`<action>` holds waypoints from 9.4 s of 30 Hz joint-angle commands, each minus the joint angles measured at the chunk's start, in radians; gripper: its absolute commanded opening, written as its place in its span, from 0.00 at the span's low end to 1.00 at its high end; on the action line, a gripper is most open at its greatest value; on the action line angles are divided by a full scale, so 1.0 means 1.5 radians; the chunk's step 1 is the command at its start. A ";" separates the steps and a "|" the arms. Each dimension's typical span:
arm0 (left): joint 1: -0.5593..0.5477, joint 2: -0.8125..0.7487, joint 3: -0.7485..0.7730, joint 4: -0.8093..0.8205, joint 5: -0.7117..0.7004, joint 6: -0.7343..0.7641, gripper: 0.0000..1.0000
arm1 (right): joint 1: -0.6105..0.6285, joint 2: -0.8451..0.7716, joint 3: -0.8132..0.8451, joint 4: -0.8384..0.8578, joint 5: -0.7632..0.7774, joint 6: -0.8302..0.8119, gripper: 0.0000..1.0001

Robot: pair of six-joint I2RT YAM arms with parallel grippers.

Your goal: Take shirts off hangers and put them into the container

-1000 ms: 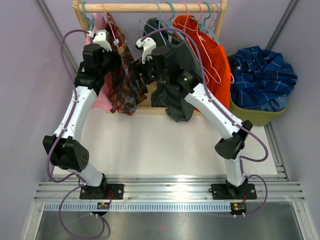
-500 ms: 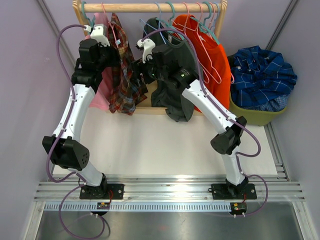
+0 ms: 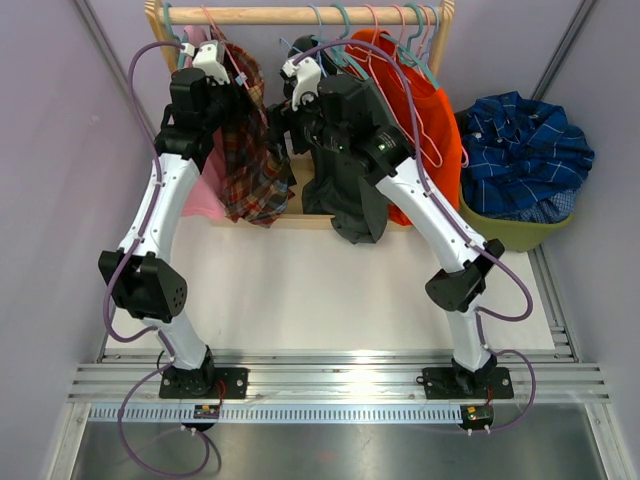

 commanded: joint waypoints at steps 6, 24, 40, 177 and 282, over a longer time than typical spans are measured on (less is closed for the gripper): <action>-0.005 0.007 0.061 0.009 0.036 -0.010 0.00 | -0.024 0.100 0.108 -0.003 -0.003 -0.018 0.79; -0.008 0.011 0.051 0.007 0.043 -0.011 0.00 | -0.030 0.089 0.062 0.050 0.011 -0.021 0.48; -0.010 0.011 0.054 -0.004 0.039 -0.003 0.00 | -0.014 0.060 0.027 0.137 0.028 -0.084 0.54; -0.623 -0.403 -0.365 0.116 -0.468 0.003 0.04 | 0.160 -0.771 -0.694 -0.071 0.100 0.113 0.00; -0.560 -0.565 -0.364 0.044 -0.378 -0.146 0.00 | 0.160 -0.830 -0.798 -0.134 0.330 0.083 0.00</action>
